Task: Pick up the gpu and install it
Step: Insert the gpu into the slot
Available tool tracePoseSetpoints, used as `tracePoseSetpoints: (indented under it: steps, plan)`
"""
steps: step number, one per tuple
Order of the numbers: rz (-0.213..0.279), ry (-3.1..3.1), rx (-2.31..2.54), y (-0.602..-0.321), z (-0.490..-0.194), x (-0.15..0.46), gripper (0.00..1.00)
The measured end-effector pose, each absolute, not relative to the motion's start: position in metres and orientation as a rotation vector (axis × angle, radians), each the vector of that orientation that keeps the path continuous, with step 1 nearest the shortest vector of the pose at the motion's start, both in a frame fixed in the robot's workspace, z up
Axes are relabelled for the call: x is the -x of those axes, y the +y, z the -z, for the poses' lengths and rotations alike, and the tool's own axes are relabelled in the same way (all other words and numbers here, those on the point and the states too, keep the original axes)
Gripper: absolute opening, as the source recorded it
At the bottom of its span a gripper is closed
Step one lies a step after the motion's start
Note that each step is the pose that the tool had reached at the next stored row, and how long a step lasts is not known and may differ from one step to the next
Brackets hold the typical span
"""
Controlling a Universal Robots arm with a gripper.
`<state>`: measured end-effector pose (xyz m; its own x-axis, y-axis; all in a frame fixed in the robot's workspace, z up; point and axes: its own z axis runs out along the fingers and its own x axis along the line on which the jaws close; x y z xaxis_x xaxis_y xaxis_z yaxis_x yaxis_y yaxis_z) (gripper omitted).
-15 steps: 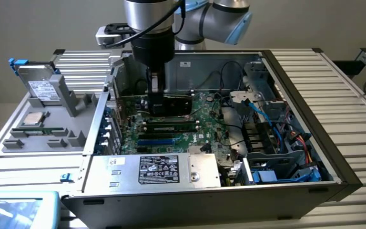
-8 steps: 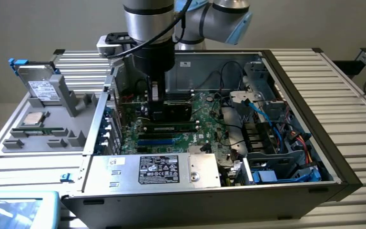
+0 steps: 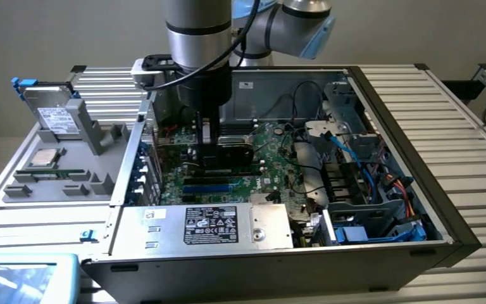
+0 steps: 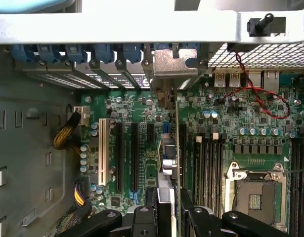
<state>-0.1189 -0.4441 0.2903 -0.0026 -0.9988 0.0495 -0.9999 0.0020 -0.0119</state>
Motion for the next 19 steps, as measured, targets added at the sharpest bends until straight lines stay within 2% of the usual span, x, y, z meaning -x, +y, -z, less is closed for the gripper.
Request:
tracePoseSetpoints:
  steps: [19]
  plan:
    - [-0.046,-2.203,-2.199,-0.446,-0.264,0.122,0.29]
